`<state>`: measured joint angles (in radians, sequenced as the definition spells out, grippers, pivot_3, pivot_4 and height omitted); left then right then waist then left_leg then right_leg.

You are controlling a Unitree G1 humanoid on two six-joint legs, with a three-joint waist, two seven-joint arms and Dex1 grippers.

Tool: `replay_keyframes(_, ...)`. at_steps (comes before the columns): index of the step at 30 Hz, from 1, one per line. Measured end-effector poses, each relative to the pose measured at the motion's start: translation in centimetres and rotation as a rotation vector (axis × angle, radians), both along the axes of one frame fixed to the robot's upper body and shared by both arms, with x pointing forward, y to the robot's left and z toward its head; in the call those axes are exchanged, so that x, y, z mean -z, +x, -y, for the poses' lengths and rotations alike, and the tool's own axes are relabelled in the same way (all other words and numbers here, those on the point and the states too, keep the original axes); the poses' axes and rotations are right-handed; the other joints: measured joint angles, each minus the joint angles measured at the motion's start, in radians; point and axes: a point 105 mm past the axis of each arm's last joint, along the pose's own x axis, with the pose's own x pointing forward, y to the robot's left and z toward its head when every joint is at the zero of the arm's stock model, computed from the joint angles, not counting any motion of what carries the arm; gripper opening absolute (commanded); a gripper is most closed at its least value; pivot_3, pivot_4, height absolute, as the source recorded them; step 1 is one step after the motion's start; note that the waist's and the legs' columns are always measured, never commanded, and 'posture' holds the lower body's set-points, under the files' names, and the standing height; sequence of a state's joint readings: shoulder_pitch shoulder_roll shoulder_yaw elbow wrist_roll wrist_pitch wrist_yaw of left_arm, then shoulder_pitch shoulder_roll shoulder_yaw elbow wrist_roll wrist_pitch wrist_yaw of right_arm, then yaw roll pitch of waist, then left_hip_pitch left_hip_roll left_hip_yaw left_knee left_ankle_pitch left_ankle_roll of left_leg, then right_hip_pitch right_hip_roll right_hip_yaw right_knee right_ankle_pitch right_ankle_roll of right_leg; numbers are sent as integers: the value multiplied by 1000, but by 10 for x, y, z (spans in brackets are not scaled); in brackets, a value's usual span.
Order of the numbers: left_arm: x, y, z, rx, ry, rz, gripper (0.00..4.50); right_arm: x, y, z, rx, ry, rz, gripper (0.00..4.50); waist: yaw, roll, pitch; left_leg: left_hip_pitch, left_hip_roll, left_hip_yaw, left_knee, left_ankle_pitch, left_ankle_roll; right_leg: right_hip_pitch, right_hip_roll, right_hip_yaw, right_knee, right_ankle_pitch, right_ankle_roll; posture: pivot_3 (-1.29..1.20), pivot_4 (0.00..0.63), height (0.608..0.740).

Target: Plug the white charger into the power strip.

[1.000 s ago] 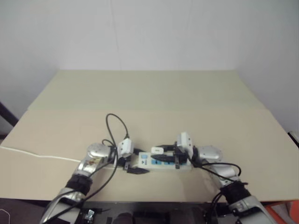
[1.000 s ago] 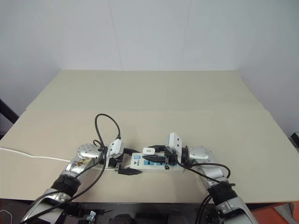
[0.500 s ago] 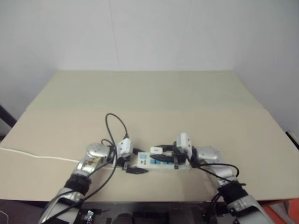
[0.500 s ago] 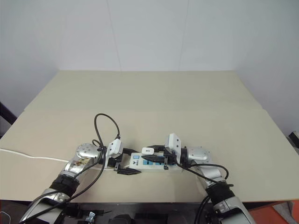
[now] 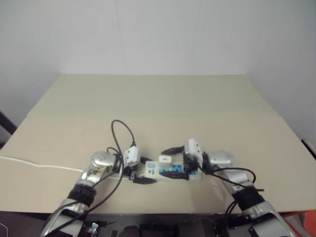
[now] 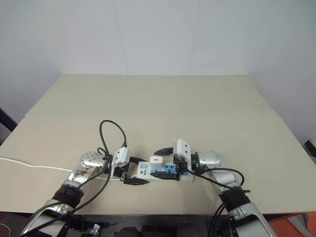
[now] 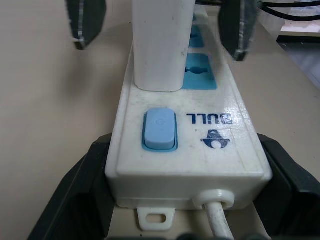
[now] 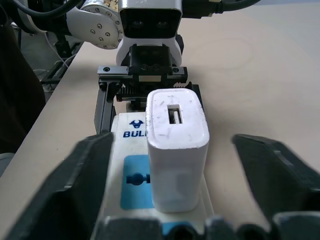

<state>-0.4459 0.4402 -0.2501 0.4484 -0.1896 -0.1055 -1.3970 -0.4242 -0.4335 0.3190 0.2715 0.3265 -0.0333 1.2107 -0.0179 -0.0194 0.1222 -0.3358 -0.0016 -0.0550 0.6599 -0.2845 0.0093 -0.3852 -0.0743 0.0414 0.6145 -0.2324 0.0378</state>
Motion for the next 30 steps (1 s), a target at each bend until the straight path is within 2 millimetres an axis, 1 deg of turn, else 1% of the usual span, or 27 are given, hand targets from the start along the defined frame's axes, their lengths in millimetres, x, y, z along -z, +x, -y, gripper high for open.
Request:
replay_keyframes(4, 0, 0, 0, -1, 0, -1, 3312, 0, -1, 0, -10, -15, 5, 4479, 0, 0, 0, 0, 0, 0, 0, 0, 0, 0, 0, 0, 0, 0, 0, 0, 150, 740)
replay_keyframes(5, 0, 0, 0, -2, 0, 0, 4027, 0, -1, 0, -10, -16, 7, 4500, 0, 0, 0, 0, 0, 0, 0, 0, 0, 0, 0, 0, 0, 0, 0, 0, 150, 740)
replay_keyframes(7, 1, 1, -3, -16, 10, -4, 4481, -1, -1, 0, -10, -21, 15, 4500, 0, 0, 0, 0, 0, 0, 0, 0, 0, 0, 0, 0, 0, 0, 0, 0, 150, 740)
replay_keyframes(10, -5, 4, -7, -41, -1, -18, 4481, -6, 1, 4, 4, -27, 29, 4500, 4, 0, 2, -1, 0, 0, 0, 0, 0, -1, -1, 0, 0, 0, 0, 0, 150, 740)
replay_keyframes(13, -18, 5, -7, -47, -39, -11, 4481, -11, 1, 9, 19, -31, 38, 4500, 8, 1, 7, -2, -1, 0, 0, 0, 0, -1, -2, -1, -1, 0, 0, 0, 150, 740)
replay_keyframes(16, -32, 5, -8, -49, -73, 9, 4481, -16, 3, 20, 53, -43, 38, 4500, 6, 1, 14, -4, -1, 0, 0, 0, 0, -4, -2, 0, -1, 0, 0, 0, 150, 740)
replay_keyframes(18, -40, 4, -10, -54, -91, 29, 4481, -21, 5, 28, 86, -32, 31, 4500, 5, 1, 17, -9, -1, -1, 0, 0, 0, -8, -1, -1, 0, 0, 0, 0, 150, 740)
replay_keyframes(19, -45, 3, -12, -51, -100, 29, 4481, -26, 5, 31, 97, -23, 30, 4500, 3, 2, 17, -12, -1, -1, 0, 0, 0, -11, -1, 0, 0, 0, 0, 0, 150, 740)
replay_keyframes(21, -56, 0, -15, -44, -117, 33, 4481, -45, 2, 34, 101, 12, 62, 4500, -1, 2, 18, -19, -1, -1, 0, 0, 0, -19, -1, 1, 2, 1, 0, 0, 150, 740)
replay_keyframes(24, -69, -4, -21, -39, -136, 37, 4481, -68, -2, 39, 97, 38, 110, 4500, 0, 2, 18, -18, 0, -1, -1, 0, 0, -19, -1, 0, 0, 1, -1, 0, 150, 740)
replay_keyframes(26, -76, -8, -29, -51, -144, 37, 4481, -81, -6, 46, 99, 38, 136, 4500, 0, 3, 19, -18, -1, 0, -1, 0, 0, -18, -1, 0, -1, 1, 0, 0, 150, 740)
replay_keyframes(28, -84, -12, -46, -87, -134, 55, 4481, -96, -10, 64, 130, 14, 166, 4500, 3, 3, 21, -19, -1, 0, -1, 0, 0, -18, -2, 0, -2, 1, 0, 0, 150, 740)
replay_keyframes(30, -92, -15, -64, -131, -109, 71, 4481, -105, -14, 83, 170, -13, 179, 4500, 5, 3, 21, -19, 0, 0, -2, 0, 0, -18, -2, 0, -3, 1, 0, 0, 150, 740)
